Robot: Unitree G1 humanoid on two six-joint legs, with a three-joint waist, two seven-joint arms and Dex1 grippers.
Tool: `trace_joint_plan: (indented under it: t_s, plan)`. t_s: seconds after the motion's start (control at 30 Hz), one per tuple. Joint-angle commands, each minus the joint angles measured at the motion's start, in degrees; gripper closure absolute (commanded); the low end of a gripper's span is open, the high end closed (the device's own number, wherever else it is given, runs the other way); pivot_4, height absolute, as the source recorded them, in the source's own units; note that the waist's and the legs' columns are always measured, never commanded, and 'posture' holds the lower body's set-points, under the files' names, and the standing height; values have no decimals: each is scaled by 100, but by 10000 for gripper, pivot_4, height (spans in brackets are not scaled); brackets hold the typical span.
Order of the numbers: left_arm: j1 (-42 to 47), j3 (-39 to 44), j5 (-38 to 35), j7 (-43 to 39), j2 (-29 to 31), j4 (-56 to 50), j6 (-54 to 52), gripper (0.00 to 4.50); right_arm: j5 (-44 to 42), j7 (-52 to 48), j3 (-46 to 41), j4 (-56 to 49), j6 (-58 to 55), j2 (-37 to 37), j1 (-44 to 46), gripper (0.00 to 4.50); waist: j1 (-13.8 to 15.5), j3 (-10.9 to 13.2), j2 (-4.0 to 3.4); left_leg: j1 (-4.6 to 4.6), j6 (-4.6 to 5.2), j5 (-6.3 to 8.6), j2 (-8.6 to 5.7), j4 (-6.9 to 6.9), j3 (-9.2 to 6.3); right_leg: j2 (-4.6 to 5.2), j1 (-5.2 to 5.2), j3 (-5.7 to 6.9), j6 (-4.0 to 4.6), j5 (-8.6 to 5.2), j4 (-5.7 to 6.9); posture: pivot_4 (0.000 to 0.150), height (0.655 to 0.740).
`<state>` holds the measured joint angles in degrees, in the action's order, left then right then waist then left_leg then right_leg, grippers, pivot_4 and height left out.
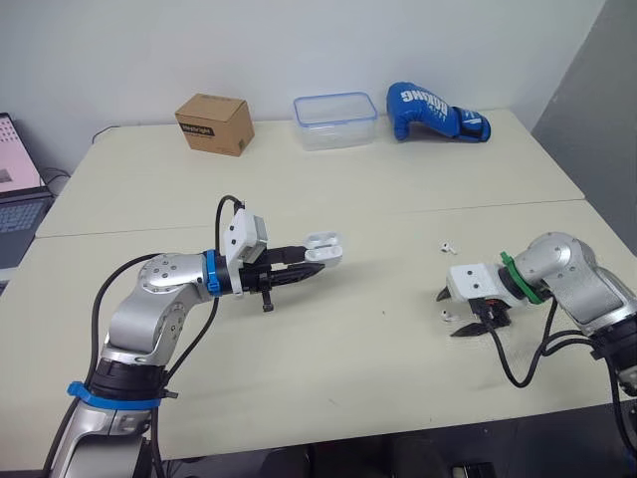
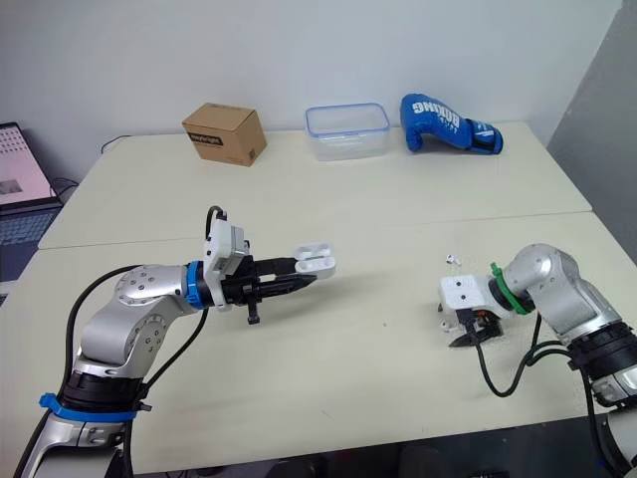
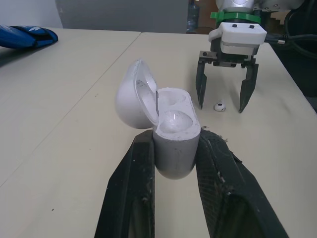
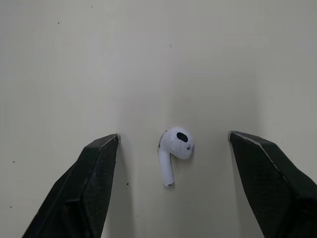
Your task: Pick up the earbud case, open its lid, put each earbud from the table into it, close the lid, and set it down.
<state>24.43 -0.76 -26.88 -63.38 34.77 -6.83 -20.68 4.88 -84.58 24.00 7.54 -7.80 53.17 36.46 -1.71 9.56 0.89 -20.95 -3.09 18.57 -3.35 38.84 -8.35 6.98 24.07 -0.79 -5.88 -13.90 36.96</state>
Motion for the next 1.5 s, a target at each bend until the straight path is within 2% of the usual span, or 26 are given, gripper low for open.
trace_joint_plan:
  t_s: [0.03, 0.4, 0.77, 0.87, 0.97, 1.5]
  plan:
    - [108, 40, -19, -25, 5, -134, 155, 37195, 405, -34, 100, -464, -478, 87, 107, 9947, 1, 0, 0, 0, 0, 0, 0, 0, 0, 0, 0, 0, 0, 0, 0, 1500, 7307]
    - [155, -7, 30, 16, -100, -52, 248, 37195, 1508, -466, 695, -1959, -1934, 91, 313, 9947, 3, 0, 0, -1, 0, 0, 0, 1, -1, 0, 1, 1, 0, 0, 2, 1500, 7307]
    - [98, -19, 71, 113, -165, -93, 281, 37195, 2072, -466, 1251, -1815, -2286, -157, 645, 9947, 2, -1, 1, 0, 0, 0, 0, 2, -1, 0, 0, 1, 0, 0, 3, 1500, 7307]
    - [51, 8, 49, 132, -134, -130, 276, 37195, 2186, -467, 1331, -1755, -2357, -213, 675, 15501, 1, -5, 8, 1, 0, 0, 1, 3, -1, 0, 0, 0, 0, 0, 3, 1500, 7307]
    - [41, 7, 46, 150, -121, -131, 280, 37195, 2257, -531, 1401, -1784, -2402, -206, 700, 25473, -5, -8, 13, 4, 0, 0, 2, 4, 0, 0, -2, -1, 0, 1, 3, 1500, 7307]
    - [50, -45, 58, 208, -166, -136, 305, 37195, 2672, -693, 1666, -2159, -2691, -235, 699, 25473, -1, -10, 16, 5, 0, 0, 1, 7, 0, -1, -4, 0, -1, 1, 4, 1500, 7307]
